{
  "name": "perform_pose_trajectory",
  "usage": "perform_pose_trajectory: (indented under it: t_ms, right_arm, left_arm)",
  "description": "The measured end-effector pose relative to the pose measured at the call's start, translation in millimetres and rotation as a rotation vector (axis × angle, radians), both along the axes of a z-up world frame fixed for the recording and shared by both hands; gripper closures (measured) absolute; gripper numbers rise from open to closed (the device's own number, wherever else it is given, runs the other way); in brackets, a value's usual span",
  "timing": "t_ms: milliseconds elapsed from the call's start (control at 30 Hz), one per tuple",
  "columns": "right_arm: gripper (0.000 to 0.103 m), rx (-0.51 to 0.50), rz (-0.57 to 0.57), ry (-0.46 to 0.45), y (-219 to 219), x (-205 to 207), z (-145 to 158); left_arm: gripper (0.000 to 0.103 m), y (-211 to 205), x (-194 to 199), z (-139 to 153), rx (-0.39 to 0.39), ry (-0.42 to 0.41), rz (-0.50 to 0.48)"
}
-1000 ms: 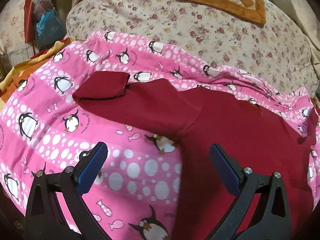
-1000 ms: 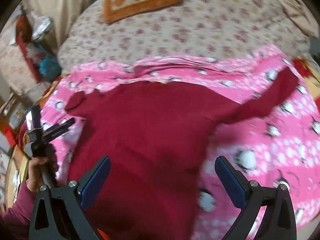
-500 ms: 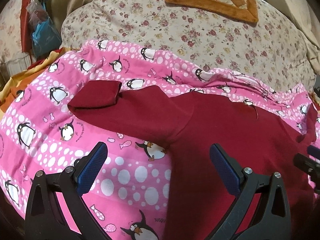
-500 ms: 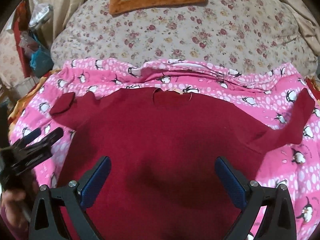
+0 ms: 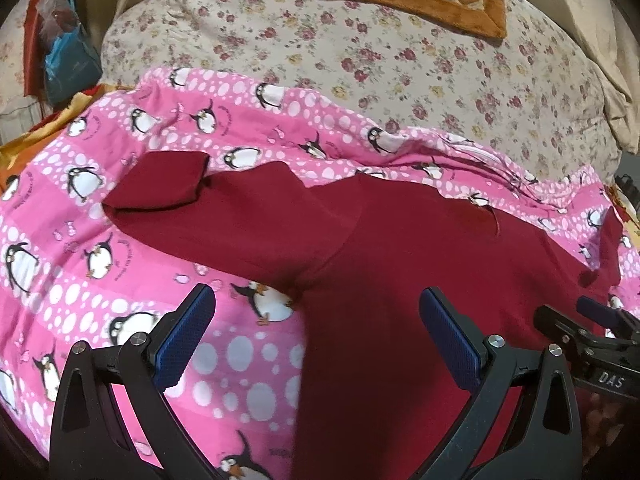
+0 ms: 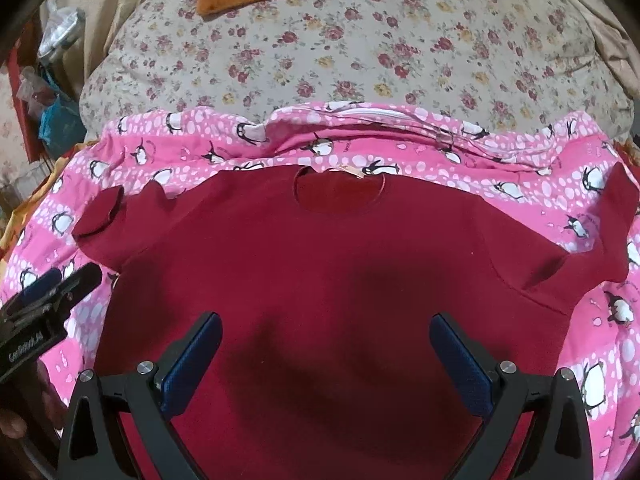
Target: Fold small clothes
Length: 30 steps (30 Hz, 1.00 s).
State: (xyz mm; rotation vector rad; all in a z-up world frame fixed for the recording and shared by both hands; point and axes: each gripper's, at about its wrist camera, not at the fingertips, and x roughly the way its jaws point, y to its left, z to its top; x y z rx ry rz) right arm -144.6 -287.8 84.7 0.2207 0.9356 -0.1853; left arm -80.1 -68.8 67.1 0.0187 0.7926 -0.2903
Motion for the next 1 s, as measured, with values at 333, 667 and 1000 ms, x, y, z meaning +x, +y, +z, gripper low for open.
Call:
perform_pose_trajectory:
  t_ms: [333, 667, 1000]
  right_arm:
    - [0.0, 0.008, 0.0, 0.029, 1.3, 11.1, -10.6]
    - [0.0, 0.011, 0.002, 0.045, 2.8, 19.8, -14.4]
    - [0.0, 0.023, -0.001, 0.041, 8.7, 23.6, -14.2]
  left_arm:
    - [0.001, -8.2, 6.7, -7.1, 0.012, 0.023, -0.011]
    - [0.001, -9.6, 10.3, -9.8, 0.036, 0.013, -0.007]
    - [0.001, -6.7, 11.5, -8.9, 0.035, 0.004, 0.006]
